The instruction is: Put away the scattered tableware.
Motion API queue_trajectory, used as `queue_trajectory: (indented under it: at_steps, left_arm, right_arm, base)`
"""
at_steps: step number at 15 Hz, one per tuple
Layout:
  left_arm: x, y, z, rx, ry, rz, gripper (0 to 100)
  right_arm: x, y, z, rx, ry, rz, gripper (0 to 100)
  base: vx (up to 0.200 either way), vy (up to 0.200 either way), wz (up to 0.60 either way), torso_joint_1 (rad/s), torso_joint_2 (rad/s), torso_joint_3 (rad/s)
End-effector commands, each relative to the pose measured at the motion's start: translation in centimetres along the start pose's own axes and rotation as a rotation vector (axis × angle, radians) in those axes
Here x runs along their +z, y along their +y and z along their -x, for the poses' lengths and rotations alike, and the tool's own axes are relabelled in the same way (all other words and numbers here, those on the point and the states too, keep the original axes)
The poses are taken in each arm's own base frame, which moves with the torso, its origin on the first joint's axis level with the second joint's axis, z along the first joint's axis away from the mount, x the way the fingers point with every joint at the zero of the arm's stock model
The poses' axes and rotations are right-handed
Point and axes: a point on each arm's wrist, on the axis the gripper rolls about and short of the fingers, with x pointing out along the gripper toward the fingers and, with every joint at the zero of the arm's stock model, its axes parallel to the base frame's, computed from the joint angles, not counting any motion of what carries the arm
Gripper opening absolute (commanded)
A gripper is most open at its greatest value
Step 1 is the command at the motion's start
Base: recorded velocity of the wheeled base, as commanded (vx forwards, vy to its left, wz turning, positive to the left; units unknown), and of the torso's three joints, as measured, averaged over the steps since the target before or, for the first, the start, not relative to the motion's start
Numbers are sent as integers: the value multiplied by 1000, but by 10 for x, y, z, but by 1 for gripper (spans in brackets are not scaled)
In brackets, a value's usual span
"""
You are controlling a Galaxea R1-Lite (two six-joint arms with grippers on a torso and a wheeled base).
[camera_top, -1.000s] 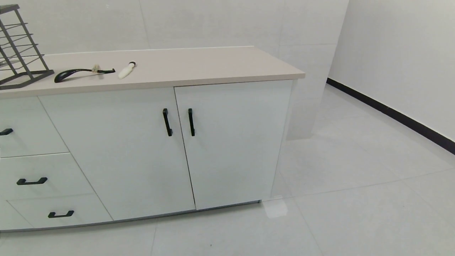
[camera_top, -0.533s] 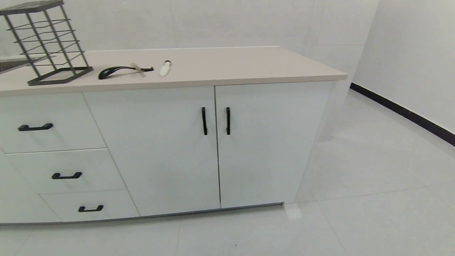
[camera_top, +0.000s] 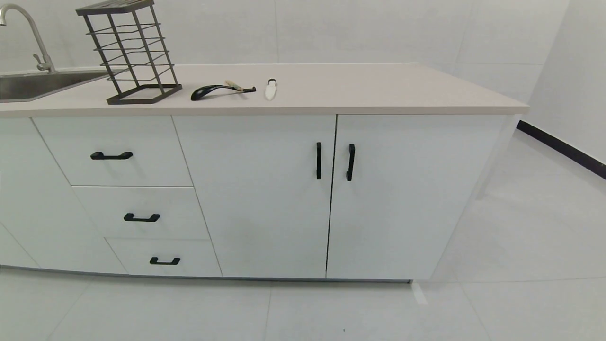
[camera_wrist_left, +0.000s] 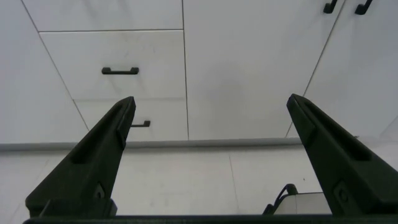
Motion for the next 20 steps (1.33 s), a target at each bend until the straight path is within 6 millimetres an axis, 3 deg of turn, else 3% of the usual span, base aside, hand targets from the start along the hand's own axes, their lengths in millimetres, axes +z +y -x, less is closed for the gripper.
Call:
queue_trajectory:
  at_steps: [1, 9, 15, 20]
  left_arm:
    - [0, 0, 0, 1, 1, 0, 100]
    - [0, 0, 0, -1, 1, 0, 100]
    - [0, 0, 0, 1, 1, 0, 100]
    - [0, 0, 0, 1, 1, 1, 100]
  right_arm:
    - [0, 0, 0, 0, 6, 0, 0]
    - [0, 0, 0, 0, 6, 0, 0]
    - [0, 0, 0, -1, 6, 2, 0]
    - [0, 0, 0, -13, 6, 2, 0]
  base:
    - [200, 200, 0, 2, 2, 2]
    - [200, 200, 0, 1, 6, 1]
    - [0, 200, 0, 4, 3, 2]
    - [0, 0, 360, 2, 0, 1]
